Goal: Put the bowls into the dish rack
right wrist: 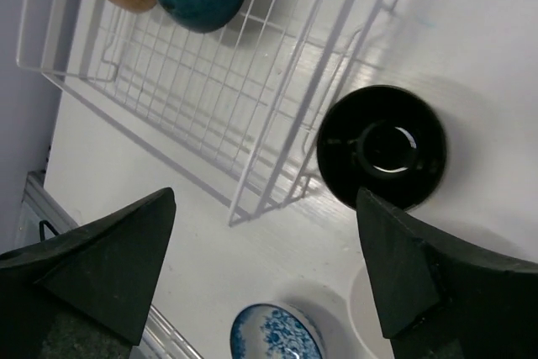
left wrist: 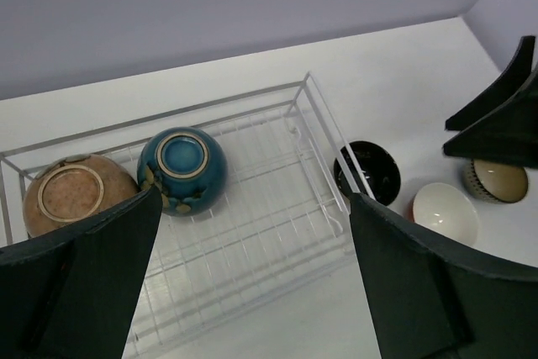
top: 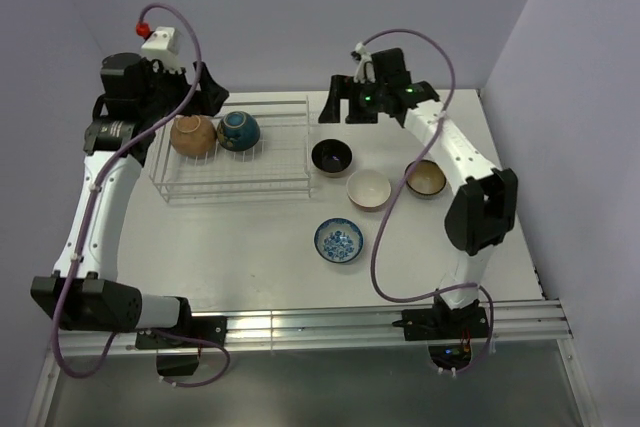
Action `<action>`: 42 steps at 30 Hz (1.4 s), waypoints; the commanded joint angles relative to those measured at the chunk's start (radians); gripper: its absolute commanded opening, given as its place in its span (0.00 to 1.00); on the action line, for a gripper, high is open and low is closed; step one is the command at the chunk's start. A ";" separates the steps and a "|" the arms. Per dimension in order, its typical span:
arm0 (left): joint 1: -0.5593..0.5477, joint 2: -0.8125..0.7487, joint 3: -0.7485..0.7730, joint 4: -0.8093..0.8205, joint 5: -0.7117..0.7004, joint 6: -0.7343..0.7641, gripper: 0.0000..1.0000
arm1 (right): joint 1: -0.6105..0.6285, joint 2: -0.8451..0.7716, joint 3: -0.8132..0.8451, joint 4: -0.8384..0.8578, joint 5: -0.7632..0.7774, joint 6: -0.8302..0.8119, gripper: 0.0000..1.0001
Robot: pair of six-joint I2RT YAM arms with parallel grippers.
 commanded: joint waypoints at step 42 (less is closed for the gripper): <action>0.089 -0.126 -0.323 0.007 0.548 0.149 0.93 | -0.179 0.046 -0.270 -0.295 0.131 -0.810 0.87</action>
